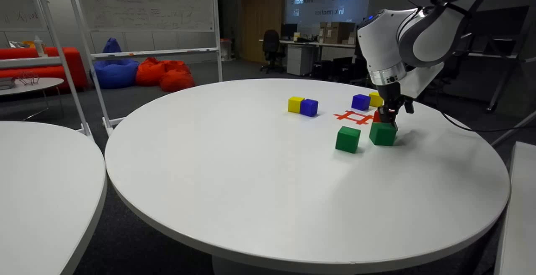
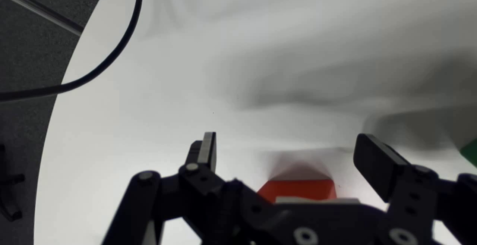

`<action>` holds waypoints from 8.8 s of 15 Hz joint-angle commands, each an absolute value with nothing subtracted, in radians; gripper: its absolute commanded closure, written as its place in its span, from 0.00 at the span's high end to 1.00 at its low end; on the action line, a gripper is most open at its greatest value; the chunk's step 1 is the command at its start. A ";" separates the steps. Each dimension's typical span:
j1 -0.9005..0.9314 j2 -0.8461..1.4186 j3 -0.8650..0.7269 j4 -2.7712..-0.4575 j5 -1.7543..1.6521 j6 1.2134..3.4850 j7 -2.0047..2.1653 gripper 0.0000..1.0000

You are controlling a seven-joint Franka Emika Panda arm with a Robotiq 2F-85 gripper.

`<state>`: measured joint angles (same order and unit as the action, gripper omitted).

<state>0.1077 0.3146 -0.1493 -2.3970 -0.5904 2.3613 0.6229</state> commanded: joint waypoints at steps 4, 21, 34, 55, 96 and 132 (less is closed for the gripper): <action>0.097 0.199 -0.156 -2.535 -0.641 2.438 0.643 1.00; 0.076 0.185 -0.135 -2.529 -0.650 2.397 0.625 1.00; -0.010 0.153 -0.168 -2.551 -0.656 2.424 0.597 1.00; -0.037 0.176 -0.178 -2.519 -0.645 2.404 0.605 1.00; -0.034 0.274 -0.221 -2.457 -0.647 2.426 0.587 1.00; 0.047 0.324 -0.171 -2.380 -0.636 2.385 0.565 1.00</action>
